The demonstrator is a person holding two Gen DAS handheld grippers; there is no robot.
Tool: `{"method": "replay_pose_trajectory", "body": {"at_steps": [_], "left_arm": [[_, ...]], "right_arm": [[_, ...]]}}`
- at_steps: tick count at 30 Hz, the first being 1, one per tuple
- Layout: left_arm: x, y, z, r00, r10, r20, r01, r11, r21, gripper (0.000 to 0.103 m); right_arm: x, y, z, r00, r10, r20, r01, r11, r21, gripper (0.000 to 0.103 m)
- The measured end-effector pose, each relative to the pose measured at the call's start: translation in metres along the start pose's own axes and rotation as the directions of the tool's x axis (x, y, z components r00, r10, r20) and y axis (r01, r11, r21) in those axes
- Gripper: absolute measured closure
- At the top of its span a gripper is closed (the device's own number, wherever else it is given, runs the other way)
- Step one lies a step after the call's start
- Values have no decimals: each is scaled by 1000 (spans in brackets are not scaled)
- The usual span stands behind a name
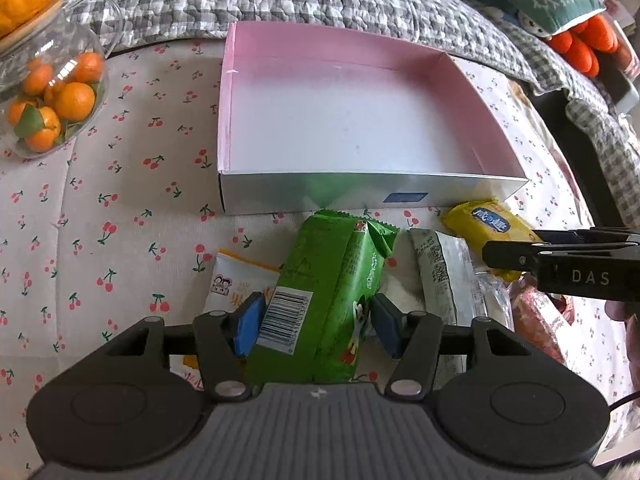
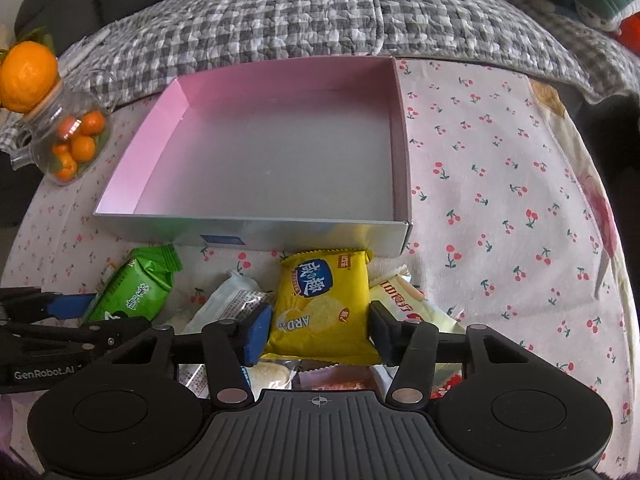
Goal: Organize snacks
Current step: 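Grasp the green biscuit pack with the left tool while the right grasps the yellow cracker pack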
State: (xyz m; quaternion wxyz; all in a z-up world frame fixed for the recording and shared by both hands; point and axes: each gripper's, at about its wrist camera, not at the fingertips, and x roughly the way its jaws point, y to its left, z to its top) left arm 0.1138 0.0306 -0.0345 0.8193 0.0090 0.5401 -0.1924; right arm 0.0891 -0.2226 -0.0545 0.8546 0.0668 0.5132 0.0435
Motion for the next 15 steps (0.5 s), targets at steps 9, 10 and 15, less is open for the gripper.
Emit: {"method": "replay_pose_trajectory", "body": {"at_steps": [9,10,15], "left_arm": [[-9,5,-1,1000,-9,20,10,999,-48,64],[-10,5,-2,1000,-9,21,10,999,-51,64],[-16,6,-4,999,-22,32,24,997,-69,64]], "right_arm": [[-10,-12,1,997,71,4,-71,994,86,53],[-12,-14,1,997,81,5,-81,992,98,53],[-20,-20,3,992,127,19,-128,980,150,53]]}}
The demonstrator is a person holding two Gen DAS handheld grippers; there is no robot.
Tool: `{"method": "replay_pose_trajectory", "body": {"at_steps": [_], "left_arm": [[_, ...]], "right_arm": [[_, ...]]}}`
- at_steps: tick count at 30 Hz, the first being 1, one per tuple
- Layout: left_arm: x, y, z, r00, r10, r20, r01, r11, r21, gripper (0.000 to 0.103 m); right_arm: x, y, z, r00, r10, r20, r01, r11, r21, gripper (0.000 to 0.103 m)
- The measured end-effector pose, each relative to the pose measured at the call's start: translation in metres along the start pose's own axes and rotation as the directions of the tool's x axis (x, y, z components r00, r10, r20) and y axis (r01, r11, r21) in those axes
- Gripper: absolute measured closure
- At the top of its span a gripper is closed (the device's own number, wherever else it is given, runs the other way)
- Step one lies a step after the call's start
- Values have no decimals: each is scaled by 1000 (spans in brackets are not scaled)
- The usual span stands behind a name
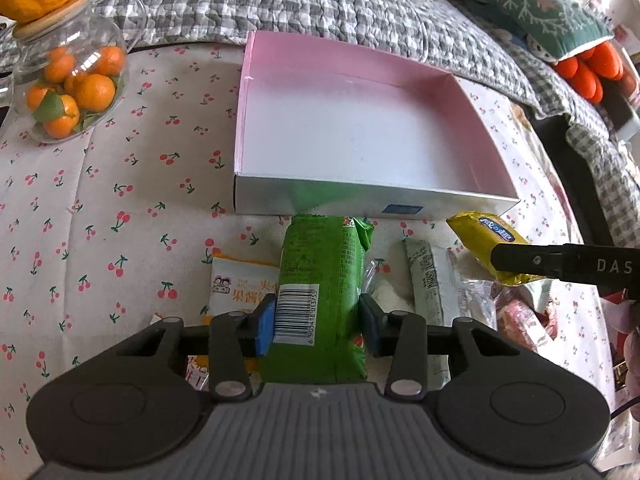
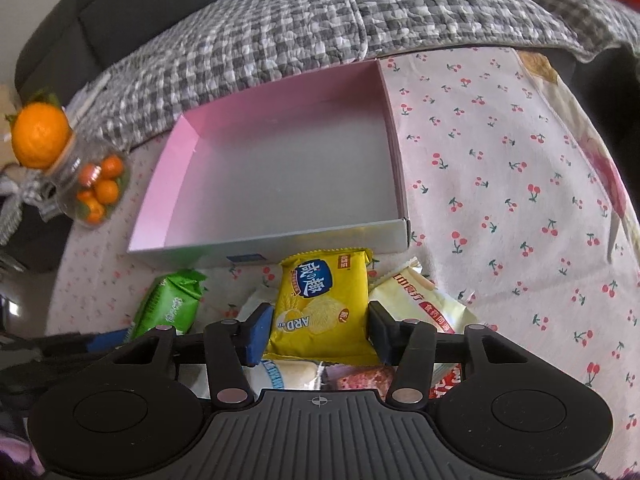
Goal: Organize snacks
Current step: 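Grasp the green biscuit pack with the left tool while the right grasps the yellow cracker pack, then lower both packs into the pink box and open both tools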
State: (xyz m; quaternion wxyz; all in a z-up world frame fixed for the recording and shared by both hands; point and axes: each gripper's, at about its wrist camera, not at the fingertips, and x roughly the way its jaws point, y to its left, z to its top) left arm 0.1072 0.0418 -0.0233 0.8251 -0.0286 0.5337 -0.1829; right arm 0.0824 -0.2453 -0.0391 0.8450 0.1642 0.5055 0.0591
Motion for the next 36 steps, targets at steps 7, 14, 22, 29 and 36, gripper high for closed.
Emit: {"method": "replay_pose_trajectory", "body": {"at_steps": [7,14,22,29,36], "left_arm": [[-14,0,0,999,-31,37,31,999,-7,65],[-32,0,1,994,-65,87,67,998,-22,65],[-43,-12,22,980,-70,188,76,997,-23,65],[-14,-15,48,959,-34,282,41,999,-20,65],[19,-14,56,939,32,341,-29,999,-14,65]], "right_arm": [[-14,-3,3,999,43,27,-44,998,35,53],[-30,-9,11,993,91,77,-97,992,80,53],[-29,-20,26,978,154,144,-173,976,133,53],[-15,-24,39,965,130,229,-156,983,96,53],[12,-29,49,969,75,235,-100,990,95,53]]}}
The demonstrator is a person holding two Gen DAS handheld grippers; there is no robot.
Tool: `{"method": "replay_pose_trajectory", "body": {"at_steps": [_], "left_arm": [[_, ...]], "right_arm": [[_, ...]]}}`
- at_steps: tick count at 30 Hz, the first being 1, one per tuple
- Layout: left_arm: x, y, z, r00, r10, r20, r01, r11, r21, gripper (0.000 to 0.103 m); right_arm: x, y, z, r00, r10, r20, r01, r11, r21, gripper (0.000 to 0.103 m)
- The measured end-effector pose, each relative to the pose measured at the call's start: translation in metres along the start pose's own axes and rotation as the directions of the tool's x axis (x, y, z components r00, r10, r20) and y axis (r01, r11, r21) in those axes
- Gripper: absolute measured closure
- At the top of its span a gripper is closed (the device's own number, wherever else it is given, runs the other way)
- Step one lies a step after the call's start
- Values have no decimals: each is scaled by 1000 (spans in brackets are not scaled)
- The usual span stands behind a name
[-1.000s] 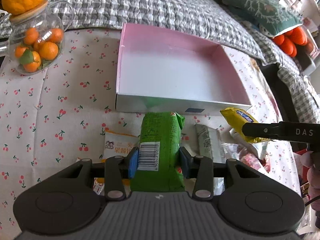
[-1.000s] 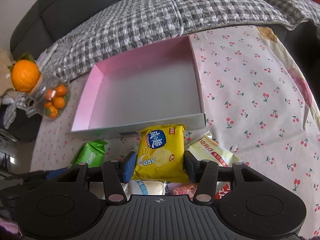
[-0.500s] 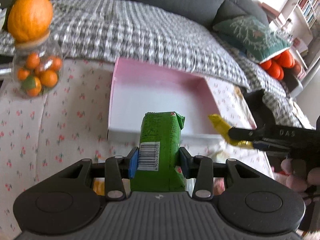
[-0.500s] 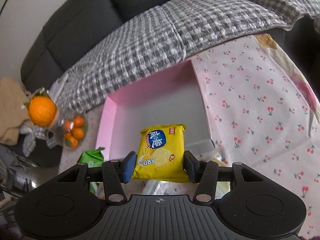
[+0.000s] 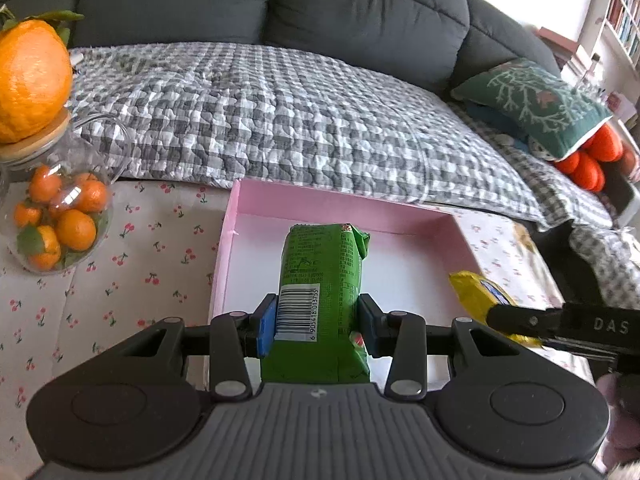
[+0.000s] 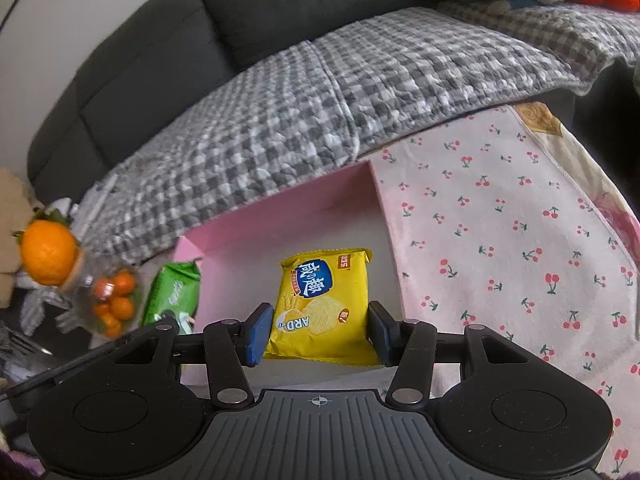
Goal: Organize snacks
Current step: 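Lower both packs into the pink box and open both tools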
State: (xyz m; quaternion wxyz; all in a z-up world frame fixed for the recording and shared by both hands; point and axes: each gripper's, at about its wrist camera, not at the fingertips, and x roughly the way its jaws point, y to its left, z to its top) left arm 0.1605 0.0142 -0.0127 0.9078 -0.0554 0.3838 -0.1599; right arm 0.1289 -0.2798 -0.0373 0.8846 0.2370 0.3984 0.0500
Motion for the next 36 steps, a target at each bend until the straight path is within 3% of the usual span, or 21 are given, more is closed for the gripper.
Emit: {"method": "replay_pose_trajectory", "body": {"at_steps": [7,13,14,15,16,23,30,32,36], "left_arm": [[16,1,-3,998,58,1,-58,998,25,64],[20,2,-5,998,66,-20,-65,997,38,62],[19,1,-5,998,66,-18,-66,997,42,53],[19,0,-5,997,70,-18,-69,997,45,43],[18,-1,-6,997,74,-17,-73,996,49,41],[17,-2,-9,996,74,-48,-71,996,60,29],[2,-2,-10,996,44,-74,-40,998,55,17],[-4,-2,-11,996,39,-77,-35,998,51,14],[-14,-2,-16,996,33,-86,-28,998,63,9]], "right_arm": [[15,4,-2,999,-45,-14,44,998,-47,53],[16,2,-2,998,-54,-15,53,997,-57,50],[16,2,-1,998,-52,-21,51,997,-52,39],[16,0,0,998,-50,-26,49,998,-42,34],[14,-1,0,999,-44,-24,43,999,-34,31],[7,0,0,998,-59,-25,58,998,-35,27],[-3,1,-2,995,-60,-77,58,998,-26,26],[-8,3,-4,995,-56,-86,54,998,-30,21],[-19,8,-11,993,-60,-101,55,997,-46,20]]}}
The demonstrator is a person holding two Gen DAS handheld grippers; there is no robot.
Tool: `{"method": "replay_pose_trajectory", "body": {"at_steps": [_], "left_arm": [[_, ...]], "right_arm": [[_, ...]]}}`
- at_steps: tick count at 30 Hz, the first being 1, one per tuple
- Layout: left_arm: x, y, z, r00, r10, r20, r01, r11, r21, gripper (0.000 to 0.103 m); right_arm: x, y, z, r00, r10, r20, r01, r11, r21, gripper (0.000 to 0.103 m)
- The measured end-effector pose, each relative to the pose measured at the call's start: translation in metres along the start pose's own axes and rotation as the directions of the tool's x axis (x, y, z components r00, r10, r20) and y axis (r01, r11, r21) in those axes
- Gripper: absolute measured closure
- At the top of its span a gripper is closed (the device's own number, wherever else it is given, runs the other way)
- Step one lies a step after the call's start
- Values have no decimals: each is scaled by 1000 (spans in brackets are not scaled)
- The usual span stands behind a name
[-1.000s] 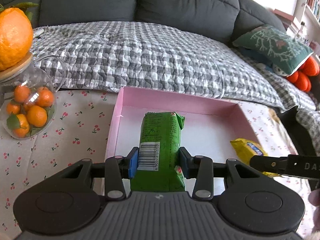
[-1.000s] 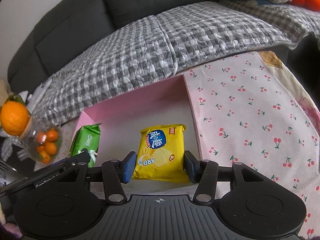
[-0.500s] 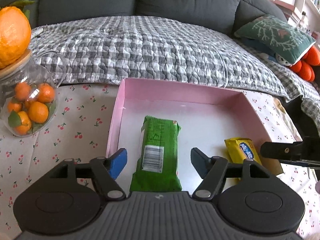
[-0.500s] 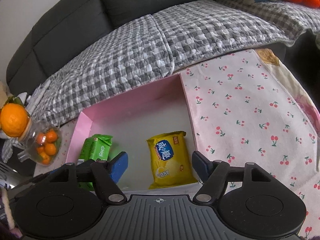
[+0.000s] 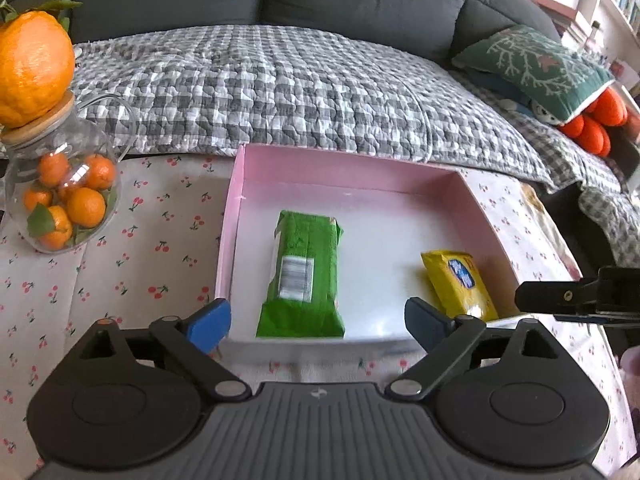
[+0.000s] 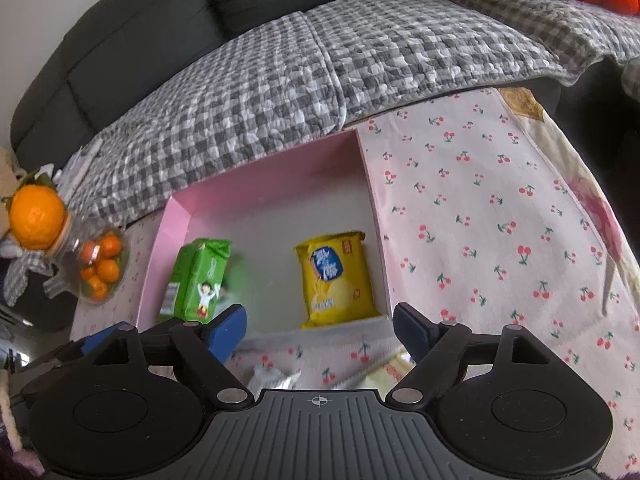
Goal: Organize snacks
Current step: 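Lower both packs into the pink box and open both tools, then move both tools back over the remaining snacks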
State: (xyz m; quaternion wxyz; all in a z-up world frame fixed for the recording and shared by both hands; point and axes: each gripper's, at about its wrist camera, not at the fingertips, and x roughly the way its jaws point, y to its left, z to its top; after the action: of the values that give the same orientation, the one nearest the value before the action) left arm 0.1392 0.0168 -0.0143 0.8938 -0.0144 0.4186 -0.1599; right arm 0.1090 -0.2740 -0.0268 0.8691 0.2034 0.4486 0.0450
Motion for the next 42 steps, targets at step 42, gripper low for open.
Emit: {"method": "replay_pose_trajectory", "body": {"at_steps": [42], "left_arm": [[-42,-20,-65,993,-68,-97,75,995,68,9]], "right_arm": [[-44,-37,-65,998,-60,-25,57,991,-120,11]]}}
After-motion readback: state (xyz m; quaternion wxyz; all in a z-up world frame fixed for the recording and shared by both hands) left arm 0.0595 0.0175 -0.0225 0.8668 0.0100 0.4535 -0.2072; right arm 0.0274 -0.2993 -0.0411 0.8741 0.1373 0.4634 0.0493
